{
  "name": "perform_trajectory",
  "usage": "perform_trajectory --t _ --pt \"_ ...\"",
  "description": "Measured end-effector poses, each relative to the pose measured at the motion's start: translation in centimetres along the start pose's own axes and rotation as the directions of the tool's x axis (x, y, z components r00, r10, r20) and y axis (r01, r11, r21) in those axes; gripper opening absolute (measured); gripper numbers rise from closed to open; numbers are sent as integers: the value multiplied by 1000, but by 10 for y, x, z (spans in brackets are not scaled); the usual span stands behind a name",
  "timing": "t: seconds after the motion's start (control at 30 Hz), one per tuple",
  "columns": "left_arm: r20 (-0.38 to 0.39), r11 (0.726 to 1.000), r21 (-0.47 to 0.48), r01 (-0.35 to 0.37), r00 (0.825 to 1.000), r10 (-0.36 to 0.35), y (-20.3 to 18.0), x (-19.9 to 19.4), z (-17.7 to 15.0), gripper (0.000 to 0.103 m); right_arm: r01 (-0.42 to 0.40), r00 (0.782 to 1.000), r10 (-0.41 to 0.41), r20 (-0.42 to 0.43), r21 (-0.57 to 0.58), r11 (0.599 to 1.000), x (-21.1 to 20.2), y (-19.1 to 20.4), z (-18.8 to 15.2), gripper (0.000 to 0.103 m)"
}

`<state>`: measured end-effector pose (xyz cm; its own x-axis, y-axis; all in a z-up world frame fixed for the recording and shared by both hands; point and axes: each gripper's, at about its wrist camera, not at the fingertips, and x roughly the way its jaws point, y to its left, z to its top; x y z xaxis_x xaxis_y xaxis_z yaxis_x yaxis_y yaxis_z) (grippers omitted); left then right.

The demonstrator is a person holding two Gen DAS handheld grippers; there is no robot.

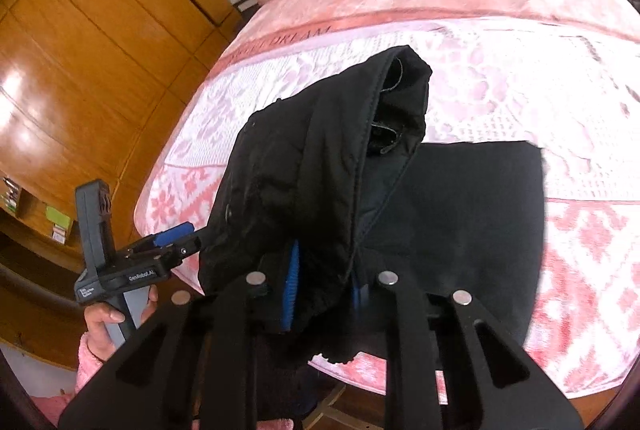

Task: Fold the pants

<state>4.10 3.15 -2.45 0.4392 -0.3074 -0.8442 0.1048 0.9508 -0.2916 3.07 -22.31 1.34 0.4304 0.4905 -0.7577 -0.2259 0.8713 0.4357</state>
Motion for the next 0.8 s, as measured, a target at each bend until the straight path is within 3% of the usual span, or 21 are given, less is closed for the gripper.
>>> perform_trajectory --t 0.2,0.47,0.63,0.73,0.8 --pt "-27 999 43 9 1000 -8 -28 14 5 97 38 999 -37 -5 61 997 -14 -32 -3 20" --pt "-57 995 98 -8 998 13 -56 29 1 97 100 994 -91 -65 152 983 1 -93 -11 20" --pt "-97 992 117 -36 994 47 -59 44 -4 97 172 977 -149 -150 151 974 37 -114 -24 34" --pt "-95 991 123 -45 994 57 -58 43 -6 97 165 979 -143 -144 153 974 34 -115 -23 39" --pt "-87 992 121 -37 995 48 -58 39 -6 97 182 979 -166 -117 135 974 25 -109 -18 52"
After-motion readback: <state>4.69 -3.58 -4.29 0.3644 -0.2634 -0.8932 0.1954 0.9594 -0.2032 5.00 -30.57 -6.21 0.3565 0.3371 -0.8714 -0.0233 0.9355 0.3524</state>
